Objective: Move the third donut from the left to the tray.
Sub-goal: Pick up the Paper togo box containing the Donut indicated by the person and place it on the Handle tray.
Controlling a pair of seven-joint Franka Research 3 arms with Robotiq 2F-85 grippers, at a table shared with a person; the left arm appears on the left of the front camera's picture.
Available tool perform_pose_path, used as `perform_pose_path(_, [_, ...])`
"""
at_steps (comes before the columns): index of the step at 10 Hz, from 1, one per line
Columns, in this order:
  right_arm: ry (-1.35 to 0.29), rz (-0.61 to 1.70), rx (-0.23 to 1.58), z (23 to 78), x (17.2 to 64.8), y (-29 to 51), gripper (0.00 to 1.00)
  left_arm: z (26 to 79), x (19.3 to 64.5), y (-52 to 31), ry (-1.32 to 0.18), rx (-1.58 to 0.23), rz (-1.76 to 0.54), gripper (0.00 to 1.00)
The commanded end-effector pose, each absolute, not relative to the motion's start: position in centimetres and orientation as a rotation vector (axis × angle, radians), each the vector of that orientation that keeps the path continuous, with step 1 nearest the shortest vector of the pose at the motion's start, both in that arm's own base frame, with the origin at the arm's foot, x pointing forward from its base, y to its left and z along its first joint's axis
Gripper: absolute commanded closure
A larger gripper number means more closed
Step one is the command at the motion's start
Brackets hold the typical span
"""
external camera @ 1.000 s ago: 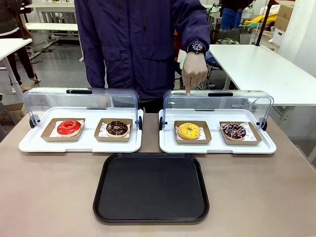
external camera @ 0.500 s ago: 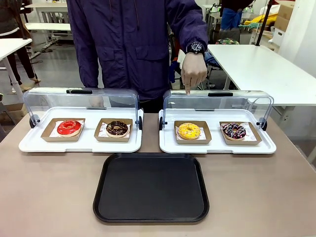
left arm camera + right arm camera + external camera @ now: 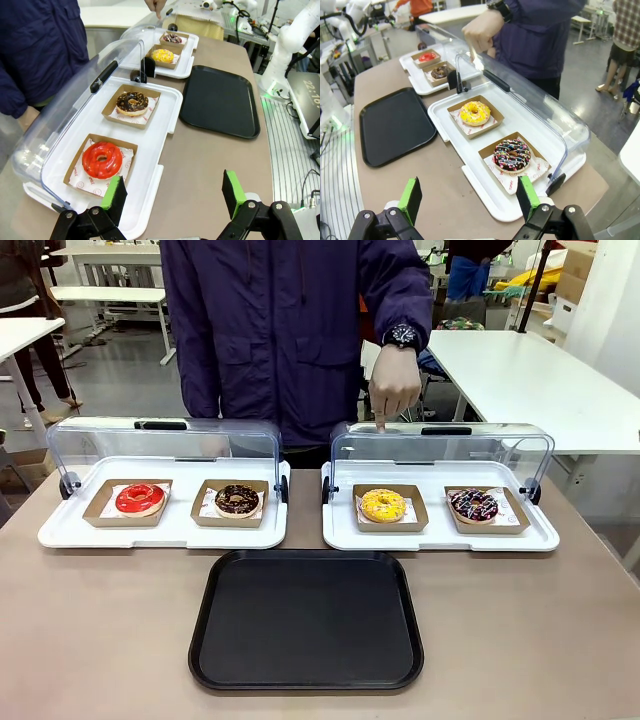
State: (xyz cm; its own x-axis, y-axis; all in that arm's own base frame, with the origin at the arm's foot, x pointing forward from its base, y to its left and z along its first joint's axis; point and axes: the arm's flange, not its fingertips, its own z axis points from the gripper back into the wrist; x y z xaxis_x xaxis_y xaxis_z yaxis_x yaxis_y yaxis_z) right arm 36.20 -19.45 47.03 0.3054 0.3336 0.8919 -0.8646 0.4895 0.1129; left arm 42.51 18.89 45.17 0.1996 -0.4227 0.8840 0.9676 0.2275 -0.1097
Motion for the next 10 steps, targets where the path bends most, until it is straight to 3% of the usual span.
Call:
perform_pose_path(1, [-0.883, 0.956, 0.637, 49.7, 38.8, -16.1, 0.0, 45.3, 42.3, 18.8, -0.843, -0.803, -1.135, 0.0])
perform_pose_path(4, [-0.72, 1.098, 0.492, 51.8, 42.1, -9.1, 0.0, 45.3, 42.3, 18.8, -0.843, -0.803, -1.135, 0.0])
perform_pose_path(10, [-0.494, 1.361, 0.186, 46.5, 43.3, 3.4, 0.0, 45.3, 42.3, 18.8, -0.843, -0.803, -1.135, 0.0])
